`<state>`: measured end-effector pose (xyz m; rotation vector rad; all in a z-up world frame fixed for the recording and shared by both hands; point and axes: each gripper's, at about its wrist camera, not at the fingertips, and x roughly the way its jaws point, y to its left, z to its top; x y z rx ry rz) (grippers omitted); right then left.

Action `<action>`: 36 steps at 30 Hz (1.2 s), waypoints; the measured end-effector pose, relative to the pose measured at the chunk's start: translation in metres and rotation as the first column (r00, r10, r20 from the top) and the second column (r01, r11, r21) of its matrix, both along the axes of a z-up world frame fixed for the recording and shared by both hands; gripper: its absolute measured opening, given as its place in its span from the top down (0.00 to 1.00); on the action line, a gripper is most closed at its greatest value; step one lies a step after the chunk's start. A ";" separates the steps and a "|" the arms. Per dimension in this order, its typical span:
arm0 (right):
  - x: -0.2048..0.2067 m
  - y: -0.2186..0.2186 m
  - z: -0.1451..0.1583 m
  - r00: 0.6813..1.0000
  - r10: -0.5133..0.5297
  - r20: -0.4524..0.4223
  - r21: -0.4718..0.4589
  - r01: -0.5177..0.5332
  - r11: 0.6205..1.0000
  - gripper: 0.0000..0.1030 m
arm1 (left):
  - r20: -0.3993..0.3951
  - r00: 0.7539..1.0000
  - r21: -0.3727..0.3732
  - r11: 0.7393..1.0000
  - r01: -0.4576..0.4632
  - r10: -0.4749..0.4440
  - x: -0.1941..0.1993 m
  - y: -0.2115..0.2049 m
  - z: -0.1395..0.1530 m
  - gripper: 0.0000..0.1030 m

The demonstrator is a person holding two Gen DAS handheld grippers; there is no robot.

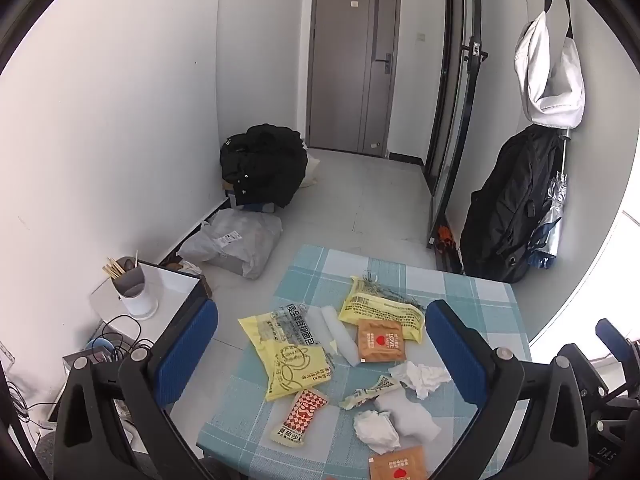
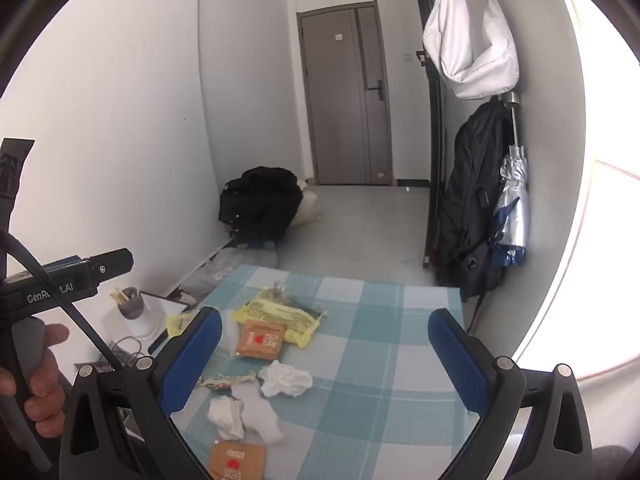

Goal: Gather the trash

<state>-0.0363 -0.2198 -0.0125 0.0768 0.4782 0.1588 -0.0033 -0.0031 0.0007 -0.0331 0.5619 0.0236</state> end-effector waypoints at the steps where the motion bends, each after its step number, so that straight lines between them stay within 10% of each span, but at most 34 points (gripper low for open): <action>1: -0.001 0.000 0.000 1.000 0.001 -0.002 -0.003 -0.001 1.000 0.00 | 0.005 1.000 0.010 1.000 -0.006 0.006 -0.003 -0.002 0.001 0.01; 36: -0.001 -0.002 -0.001 1.000 -0.024 -0.007 -0.033 0.024 0.999 0.00 | -0.063 0.998 -0.042 0.999 0.020 -0.022 0.005 0.004 -0.009 0.01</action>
